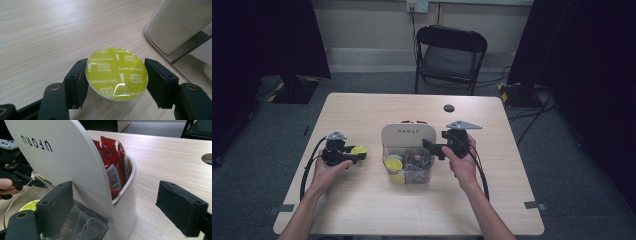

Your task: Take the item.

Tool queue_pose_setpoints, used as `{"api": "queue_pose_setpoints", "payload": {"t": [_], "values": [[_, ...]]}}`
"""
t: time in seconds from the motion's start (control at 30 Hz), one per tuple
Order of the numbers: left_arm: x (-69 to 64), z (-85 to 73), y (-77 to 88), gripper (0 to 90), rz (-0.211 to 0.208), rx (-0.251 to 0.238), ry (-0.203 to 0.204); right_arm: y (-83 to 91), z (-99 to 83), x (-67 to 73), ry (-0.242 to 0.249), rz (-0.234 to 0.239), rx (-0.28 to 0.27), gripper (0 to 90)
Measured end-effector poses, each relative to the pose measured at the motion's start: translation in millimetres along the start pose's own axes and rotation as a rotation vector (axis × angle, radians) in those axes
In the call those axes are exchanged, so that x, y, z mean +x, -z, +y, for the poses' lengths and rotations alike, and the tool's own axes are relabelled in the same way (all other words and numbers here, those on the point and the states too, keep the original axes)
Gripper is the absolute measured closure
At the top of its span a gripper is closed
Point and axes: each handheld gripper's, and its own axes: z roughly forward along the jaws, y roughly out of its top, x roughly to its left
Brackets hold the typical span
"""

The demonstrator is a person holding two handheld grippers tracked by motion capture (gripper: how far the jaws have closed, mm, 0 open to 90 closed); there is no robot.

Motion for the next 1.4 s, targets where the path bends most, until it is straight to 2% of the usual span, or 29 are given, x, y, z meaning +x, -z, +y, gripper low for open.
{"api": "queue_pose_setpoints", "payload": {"t": [0.13, 0.43, 0.57, 0.7, 0.77, 0.87, 0.9, 1.13, 1.2, 1.3, 1.4], "values": [[-1.0, -2.5, -6.0, 38.4, -0.003, 0.018, -0.004, 0.1, 0.1, 0.2, 0.002, -0.001, 0.000, 13.7], [-0.3, -4.3, -5.8, 37.6, 0.003, 0.002, 0.023, 0.1, 0.1, 0.2, 0.002, -0.002, -0.001, 13.7], [-0.4, -4.6, -6.3, 33.4, 0.003, 0.004, 0.029, 0.1, 0.1, 0.2, 0.002, -0.001, 0.000, 13.7], [0.8, -5.0, -5.2, 26.7, -0.006, -0.009, 0.055, 0.2, 0.1, 0.3, 0.002, -0.002, 0.000, 13.8], [1.4, -4.9, -4.2, 26.6, -0.003, -0.009, 0.052, 0.3, 0.1, 0.4, 0.003, -0.002, 0.000, 13.8], [0.8, -5.3, -1.2, 25.7, -0.002, -0.017, 0.063, 0.4, 0.1, 0.3, 0.002, -0.003, 0.001, 13.9], [0.2, -6.2, 2.1, 25.6, 0.000, -0.004, 0.050, 0.5, 0.1, 0.3, 0.002, -0.003, 0.001, 13.9], [-1.7, -10.9, 16.9, 24.0, 0.019, -0.010, 0.055, 0.7, 0.0, -0.2, 0.003, -0.002, 0.006, 13.9], [-2.9, -12.8, 20.8, 22.6, 0.022, -0.007, 0.041, 0.4, -0.1, -0.3, 0.000, -0.001, 0.006, 13.9], [-6.4, -16.2, 23.6, 17.4, 0.015, 0.001, 0.044, -0.2, -0.3, 0.6, 0.003, -0.003, 0.009, 14.1], [-9.8, -19.6, 25.5, 17.7, 0.020, 0.008, 0.030, -0.1, -0.2, 0.8, 0.003, -0.003, 0.009, 14.2]]}}
